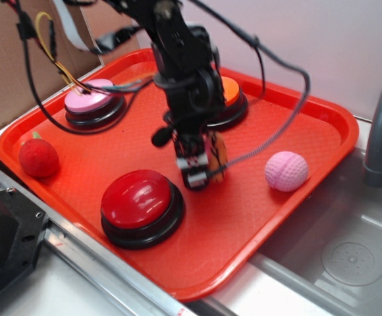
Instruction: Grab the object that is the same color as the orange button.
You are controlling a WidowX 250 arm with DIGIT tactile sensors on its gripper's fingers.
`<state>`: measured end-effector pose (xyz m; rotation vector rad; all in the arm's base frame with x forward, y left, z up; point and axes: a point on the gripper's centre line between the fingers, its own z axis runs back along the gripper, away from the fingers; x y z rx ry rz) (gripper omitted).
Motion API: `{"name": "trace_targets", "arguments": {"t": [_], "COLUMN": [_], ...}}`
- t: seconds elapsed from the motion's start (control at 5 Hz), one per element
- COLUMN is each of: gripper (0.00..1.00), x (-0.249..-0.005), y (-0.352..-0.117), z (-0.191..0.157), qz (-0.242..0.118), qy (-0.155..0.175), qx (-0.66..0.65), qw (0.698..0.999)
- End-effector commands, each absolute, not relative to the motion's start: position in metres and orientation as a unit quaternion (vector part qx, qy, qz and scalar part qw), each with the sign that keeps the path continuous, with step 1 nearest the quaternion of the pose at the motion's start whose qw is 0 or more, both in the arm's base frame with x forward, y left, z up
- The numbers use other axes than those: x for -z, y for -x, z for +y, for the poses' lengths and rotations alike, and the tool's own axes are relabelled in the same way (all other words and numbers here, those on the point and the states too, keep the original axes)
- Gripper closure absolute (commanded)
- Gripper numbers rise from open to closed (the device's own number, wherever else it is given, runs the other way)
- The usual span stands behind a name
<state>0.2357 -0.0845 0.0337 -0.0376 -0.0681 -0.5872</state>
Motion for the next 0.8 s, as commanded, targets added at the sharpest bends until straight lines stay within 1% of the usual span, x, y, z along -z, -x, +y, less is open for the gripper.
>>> {"name": "trace_targets", "arguments": {"t": [0.0, 0.2, 0.4, 0.6], "gripper": [1.0, 1.0, 1.0, 1.0], "x": [-0.12, -0.148, -0.164, -0.171], "y": [-0.242, -0.226, -0.203, -0.192], "z": [-0.024, 0.008, 0.021, 0.026], "qz": [-0.047, -0.047, -0.091, -0.064], "qy": [-0.009, -0.007, 0.008, 0.011], "qx": [0.137, 0.072, 0.003, -0.021], "qw": [0.989, 0.996, 0.996, 0.998]}}
